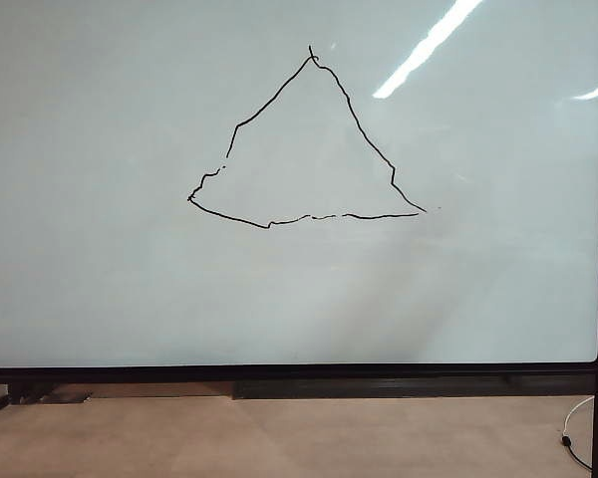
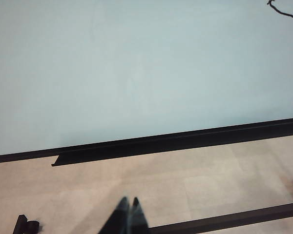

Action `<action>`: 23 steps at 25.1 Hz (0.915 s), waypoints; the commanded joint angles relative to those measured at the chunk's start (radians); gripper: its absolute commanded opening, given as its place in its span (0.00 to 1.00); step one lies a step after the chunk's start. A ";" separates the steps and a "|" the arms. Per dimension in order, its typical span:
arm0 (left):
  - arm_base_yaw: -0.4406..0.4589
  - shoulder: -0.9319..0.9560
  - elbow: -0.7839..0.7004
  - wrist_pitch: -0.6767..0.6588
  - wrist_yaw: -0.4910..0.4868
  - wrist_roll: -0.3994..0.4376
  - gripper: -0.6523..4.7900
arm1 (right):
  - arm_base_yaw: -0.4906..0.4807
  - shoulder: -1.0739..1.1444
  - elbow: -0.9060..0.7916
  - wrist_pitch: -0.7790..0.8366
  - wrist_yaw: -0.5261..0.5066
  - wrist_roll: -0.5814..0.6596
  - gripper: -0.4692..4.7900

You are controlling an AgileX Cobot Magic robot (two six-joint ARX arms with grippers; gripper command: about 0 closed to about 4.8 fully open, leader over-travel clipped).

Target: Pick up the pen on the shelf to the right of the whiteboard and draw a triangle.

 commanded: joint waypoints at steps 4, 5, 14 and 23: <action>0.000 0.000 0.002 -0.005 0.000 0.001 0.11 | -0.161 0.000 -0.045 0.175 -0.262 0.096 0.08; 0.000 0.000 0.002 -0.005 0.001 0.001 0.11 | -0.181 0.000 -0.045 0.181 -0.295 0.103 0.08; 0.000 0.000 0.002 -0.005 0.001 0.001 0.11 | -0.254 0.000 -0.045 0.210 -0.359 0.174 0.08; 0.000 0.000 0.002 -0.005 0.001 0.001 0.11 | -0.254 0.000 -0.045 0.197 -0.336 0.176 0.08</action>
